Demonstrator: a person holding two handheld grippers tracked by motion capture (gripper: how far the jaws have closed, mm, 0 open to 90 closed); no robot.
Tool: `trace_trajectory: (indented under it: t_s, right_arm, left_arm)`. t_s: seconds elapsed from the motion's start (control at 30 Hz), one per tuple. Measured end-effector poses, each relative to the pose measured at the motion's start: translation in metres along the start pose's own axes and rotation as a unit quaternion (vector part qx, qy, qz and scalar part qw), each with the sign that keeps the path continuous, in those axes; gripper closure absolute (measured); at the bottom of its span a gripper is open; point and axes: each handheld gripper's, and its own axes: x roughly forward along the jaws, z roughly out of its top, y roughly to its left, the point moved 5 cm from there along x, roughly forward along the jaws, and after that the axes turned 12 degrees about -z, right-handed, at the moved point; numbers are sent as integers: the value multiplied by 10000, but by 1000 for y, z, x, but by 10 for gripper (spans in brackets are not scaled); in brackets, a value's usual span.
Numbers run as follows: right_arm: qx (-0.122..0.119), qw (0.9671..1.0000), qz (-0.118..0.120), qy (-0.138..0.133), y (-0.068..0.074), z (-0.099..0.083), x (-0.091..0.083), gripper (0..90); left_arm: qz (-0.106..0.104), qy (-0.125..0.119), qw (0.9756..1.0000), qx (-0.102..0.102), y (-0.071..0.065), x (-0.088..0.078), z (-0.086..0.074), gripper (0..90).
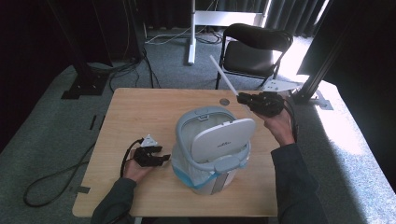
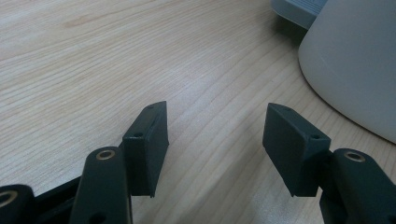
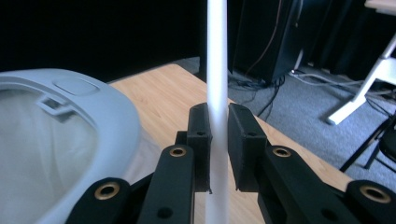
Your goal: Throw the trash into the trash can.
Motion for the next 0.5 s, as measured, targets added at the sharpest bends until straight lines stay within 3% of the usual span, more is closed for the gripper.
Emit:
trace_trajectory:
  t_s: [0.5]
  right_arm:
    - [-242,9988,277,-334,22,23,-15,794]
  left_arm:
    - [-2,-5,10000,-5,0,0,0,407]
